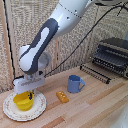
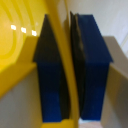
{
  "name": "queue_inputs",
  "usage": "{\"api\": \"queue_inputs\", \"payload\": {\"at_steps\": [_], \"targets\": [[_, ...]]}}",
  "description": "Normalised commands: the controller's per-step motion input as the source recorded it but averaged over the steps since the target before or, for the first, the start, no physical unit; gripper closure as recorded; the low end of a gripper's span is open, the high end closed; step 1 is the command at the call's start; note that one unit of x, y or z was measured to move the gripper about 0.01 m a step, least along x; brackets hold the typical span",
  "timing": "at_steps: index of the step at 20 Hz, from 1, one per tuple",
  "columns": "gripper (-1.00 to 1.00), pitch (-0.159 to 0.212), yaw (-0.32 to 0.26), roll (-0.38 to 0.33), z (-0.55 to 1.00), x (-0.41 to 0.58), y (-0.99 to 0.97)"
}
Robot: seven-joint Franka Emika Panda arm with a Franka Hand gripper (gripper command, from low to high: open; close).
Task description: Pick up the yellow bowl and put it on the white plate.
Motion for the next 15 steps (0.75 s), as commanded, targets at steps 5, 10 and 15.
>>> {"api": "queue_inputs", "payload": {"at_steps": [5,10,15], "targets": [[-1.00,-0.045,0.128,0.000,0.00,0.183,-0.13],[-1.00,0.001,0.008,0.002,0.04,0.065,-0.03],[-1.00,0.028,-0.054,0.009,0.69,0.093,-0.15]]}}
